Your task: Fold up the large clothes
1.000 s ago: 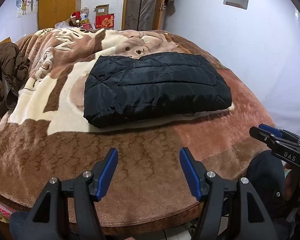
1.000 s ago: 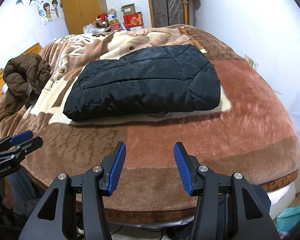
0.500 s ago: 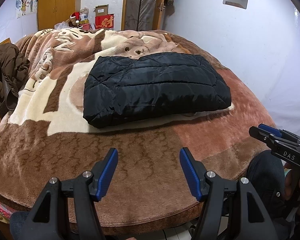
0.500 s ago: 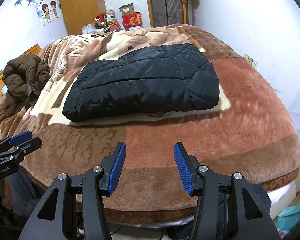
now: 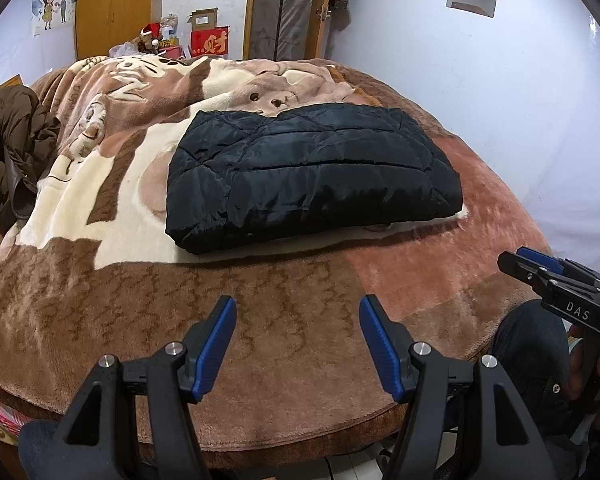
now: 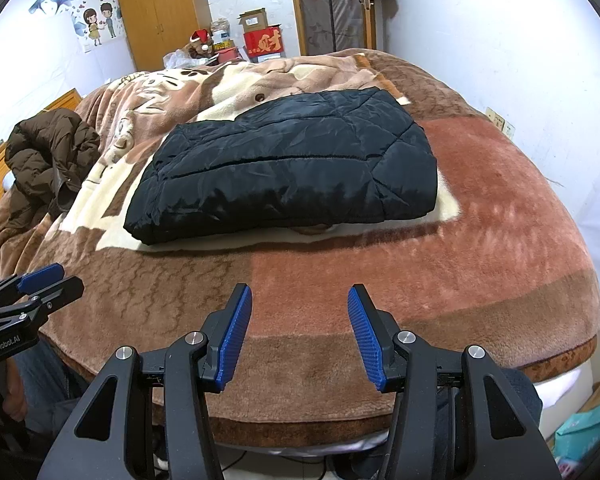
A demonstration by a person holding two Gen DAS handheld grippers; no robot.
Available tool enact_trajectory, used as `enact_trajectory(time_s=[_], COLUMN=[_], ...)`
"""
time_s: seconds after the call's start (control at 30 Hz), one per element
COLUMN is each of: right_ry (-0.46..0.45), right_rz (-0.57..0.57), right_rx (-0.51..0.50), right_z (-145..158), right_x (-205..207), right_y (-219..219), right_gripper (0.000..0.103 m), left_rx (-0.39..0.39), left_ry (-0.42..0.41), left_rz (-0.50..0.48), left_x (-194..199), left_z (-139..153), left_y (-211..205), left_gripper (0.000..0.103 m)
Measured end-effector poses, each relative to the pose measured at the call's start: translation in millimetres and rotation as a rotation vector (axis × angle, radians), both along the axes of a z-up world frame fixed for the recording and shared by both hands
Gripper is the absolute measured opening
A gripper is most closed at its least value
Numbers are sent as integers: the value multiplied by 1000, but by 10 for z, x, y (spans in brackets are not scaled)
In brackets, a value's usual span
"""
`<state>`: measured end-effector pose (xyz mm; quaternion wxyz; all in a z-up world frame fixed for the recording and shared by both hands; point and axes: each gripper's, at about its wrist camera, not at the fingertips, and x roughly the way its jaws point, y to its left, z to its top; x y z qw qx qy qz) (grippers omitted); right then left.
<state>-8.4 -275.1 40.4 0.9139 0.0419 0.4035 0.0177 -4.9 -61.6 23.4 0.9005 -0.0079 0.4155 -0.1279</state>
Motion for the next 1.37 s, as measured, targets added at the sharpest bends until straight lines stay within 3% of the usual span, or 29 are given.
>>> enact_trajectory(time_s=[1.37], right_ry=[14], right_rz=[-17], right_rx=[2], right_z=[-84], right_x=[-12], right_y=[-37], right_gripper=[51], left_rx=[29], left_ry=[-12], left_rz=[-7], left_x=[12], left_z=[-8], left_y=[44], left_gripper=[66])
